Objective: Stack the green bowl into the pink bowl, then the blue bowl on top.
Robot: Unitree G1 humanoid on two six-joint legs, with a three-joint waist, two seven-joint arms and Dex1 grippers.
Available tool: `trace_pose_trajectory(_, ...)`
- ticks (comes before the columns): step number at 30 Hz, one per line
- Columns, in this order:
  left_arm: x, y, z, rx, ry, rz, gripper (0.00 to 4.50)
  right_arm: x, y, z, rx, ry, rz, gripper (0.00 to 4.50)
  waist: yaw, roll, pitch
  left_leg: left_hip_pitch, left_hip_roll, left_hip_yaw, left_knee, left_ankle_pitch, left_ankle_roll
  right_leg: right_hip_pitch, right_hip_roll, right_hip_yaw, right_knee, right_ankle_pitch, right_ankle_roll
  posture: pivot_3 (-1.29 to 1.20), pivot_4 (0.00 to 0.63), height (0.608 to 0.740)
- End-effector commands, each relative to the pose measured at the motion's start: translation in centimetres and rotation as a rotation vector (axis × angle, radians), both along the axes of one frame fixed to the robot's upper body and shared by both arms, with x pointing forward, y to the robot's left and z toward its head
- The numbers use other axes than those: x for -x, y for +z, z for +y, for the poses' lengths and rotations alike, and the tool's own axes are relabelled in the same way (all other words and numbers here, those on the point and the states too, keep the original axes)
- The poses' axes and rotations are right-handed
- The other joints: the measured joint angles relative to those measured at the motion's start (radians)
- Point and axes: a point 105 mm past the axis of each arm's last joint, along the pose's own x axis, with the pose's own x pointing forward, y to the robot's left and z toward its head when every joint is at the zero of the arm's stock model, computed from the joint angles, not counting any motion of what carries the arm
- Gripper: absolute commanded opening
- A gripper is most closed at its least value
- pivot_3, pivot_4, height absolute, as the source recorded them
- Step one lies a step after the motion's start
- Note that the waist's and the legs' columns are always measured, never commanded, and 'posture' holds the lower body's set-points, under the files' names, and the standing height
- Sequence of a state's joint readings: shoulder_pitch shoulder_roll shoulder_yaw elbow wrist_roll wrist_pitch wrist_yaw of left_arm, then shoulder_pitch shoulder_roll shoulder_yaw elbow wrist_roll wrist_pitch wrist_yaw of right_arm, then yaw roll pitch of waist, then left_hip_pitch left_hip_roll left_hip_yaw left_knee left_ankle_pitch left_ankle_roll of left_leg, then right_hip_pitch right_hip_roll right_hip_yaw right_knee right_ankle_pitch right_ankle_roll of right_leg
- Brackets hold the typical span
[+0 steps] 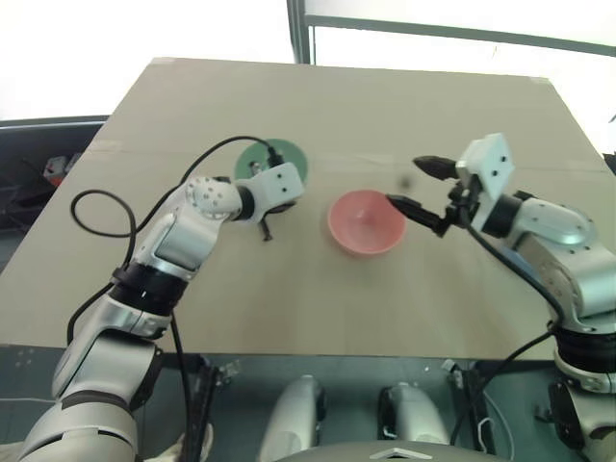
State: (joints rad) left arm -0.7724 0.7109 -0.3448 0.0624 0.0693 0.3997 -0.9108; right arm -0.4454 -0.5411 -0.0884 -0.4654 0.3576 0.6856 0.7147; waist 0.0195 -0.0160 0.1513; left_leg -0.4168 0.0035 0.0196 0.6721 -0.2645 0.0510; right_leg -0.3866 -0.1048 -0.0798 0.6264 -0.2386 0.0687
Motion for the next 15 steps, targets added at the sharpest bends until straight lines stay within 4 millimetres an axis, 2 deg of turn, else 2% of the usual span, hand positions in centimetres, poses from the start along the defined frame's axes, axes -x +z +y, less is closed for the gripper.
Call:
trace_pose_trajectory(1, 2.7, 4.8, -5.0, 0.063, -0.306, -0.151, 0.06, 1.0, 1.1, -3.5, 0.013, -0.137, -0.049, 3.91, 0.002, 0.0, 0.0, 0.0, 0.0, 0.0, 0.0, 0.0, 0.0, 0.0, 0.0, 0.0, 0.0, 0.0, 0.0, 0.0, 0.15, 0.698)
trace_pose_trajectory(4, 4.5, 5.5, -7.6, 0.096, -0.485, -0.162, 0.06, 1.6, 0.9, -5.5, 0.027, -0.223, -0.042, 3.91, -0.002, 0.0, 0.0, 0.001, 0.0, 0.0, 0.0, 0.0, 0.0, 0.001, 0.0, 0.0, 0.0, 0.0, 0.0, 0.0, 0.15, 0.698)
trace_pose_trajectory(7, 5.7, 4.6, -8.8, 0.087, -0.597, -0.103, 0.06, 2.2, 0.7, -6.4, 0.043, -0.274, -0.041, 3.91, -0.011, 0.001, 0.0, 0.003, 0.001, 0.001, 0.0, 0.0, 0.0, 0.001, 0.0, 0.001, 0.0, 0.0, 0.0, 0.0, 0.15, 0.698)
trace_pose_trajectory(9, 6.1, 3.7, -9.0, 0.084, -0.639, -0.035, 0.81, 2.5, 0.5, -6.7, 0.056, -0.296, -0.032, 3.91, -0.013, 0.001, 0.0, 0.004, 0.001, 0.001, 0.0, 0.0, 0.0, 0.001, 0.001, 0.002, 0.0, 0.0, 0.0, 0.0, 0.15, 0.698)
trace_pose_trajectory(11, 6.1, 3.3, -8.8, 0.083, -0.646, -0.006, 1.23, 2.8, -0.1, -6.8, 0.081, -0.311, -0.017, 3.91, -0.009, 0.001, 0.0, 0.004, 0.002, 0.001, 0.002, 0.0, 0.0, 0.001, 0.001, 0.003, 0.0, 0.0, 0.0, 0.0, 0.15, 0.698)
trace_pose_trajectory(15, 6.0, 4.1, -8.2, 0.143, -0.614, 0.022, 3.11, 2.9, -0.8, -7.6, 0.113, -0.374, -0.012, 3.91, -0.002, 0.001, 0.0, 0.002, 0.001, 0.0, 0.004, -0.001, 0.002, 0.001, 0.001, 0.003, 0.0, 0.0, 0.0, 0.0, 0.15, 0.698)
